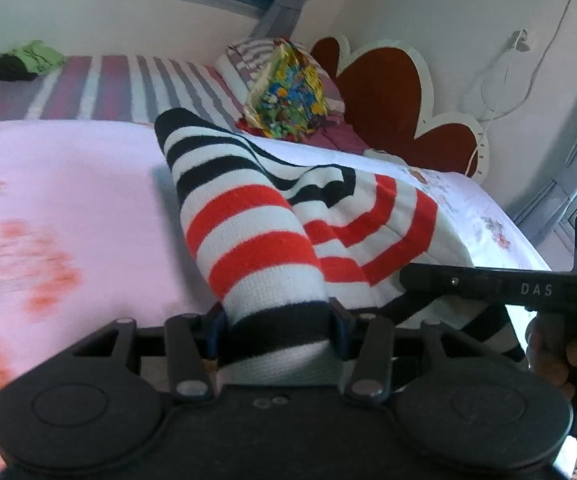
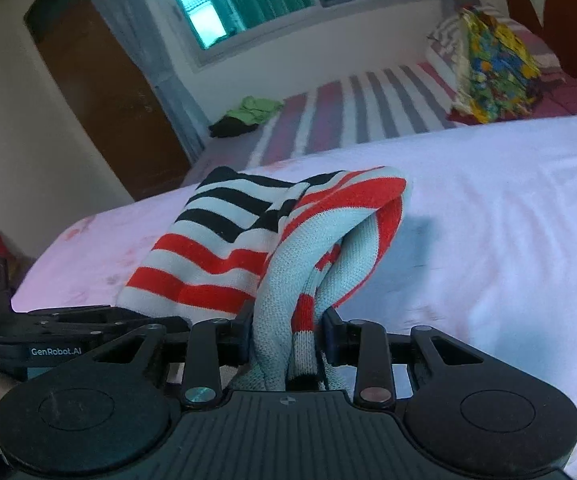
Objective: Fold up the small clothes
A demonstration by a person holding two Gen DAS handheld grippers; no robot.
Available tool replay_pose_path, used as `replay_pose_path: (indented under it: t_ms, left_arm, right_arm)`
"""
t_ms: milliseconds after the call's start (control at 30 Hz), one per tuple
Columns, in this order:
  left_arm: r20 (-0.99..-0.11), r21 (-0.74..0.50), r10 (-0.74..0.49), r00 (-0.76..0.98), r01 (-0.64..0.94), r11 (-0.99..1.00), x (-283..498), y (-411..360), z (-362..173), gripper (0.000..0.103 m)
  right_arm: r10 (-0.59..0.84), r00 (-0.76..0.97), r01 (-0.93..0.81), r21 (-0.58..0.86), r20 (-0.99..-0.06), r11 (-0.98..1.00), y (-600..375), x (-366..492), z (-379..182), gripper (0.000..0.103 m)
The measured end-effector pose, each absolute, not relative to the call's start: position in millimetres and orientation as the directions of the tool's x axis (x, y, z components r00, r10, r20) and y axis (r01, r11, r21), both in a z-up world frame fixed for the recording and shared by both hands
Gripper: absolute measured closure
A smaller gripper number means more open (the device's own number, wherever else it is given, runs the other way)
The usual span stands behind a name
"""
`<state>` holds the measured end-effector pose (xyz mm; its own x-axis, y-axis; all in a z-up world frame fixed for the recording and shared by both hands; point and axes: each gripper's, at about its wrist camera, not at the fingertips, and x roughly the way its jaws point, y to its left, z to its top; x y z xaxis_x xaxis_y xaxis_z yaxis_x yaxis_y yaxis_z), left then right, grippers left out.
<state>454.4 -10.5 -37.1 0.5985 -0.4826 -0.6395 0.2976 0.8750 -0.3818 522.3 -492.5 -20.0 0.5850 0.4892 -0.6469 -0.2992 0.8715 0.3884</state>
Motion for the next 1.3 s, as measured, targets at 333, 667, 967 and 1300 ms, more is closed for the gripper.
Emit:
replay_pose_path:
  t_ms: [333, 667, 967, 1300]
  left_arm:
    - [-0.69, -0.312, -0.369, 0.623, 0.205, 0.928, 500.6, -4.1, -24.1, 0.056]
    - [-0.713, -0.348, -0.315, 0.626, 0.073, 0.935, 513.6, 7.9, -85.8, 0.02]
    - [-0.596, -0.234, -0.262, 0.759, 0.148, 0.961, 426.7, 21.7, -36.7, 0.033]
    - [-0.668, -0.013, -0.222, 0.71, 0.287, 0.958, 422.3, -52.6, -78.7, 0.049]
  right_arm:
    - [0.641, 0.467, -0.414, 0.49, -0.609, 0.767, -304.5, 492.2, -41.6, 0.07]
    - [0.724, 0.356, -0.157, 0.726, -0.591, 0.669, -287.2, 516.3, -140.7, 0.068]
    - [0.651, 0.495, -0.414, 0.503, -0.576, 0.759, -292.7, 464.9, -44.0, 0.069]
    - [0.462, 0.442, -0.558, 0.168, -0.768, 0.813, -219.5, 420.9, -117.6, 0.103]
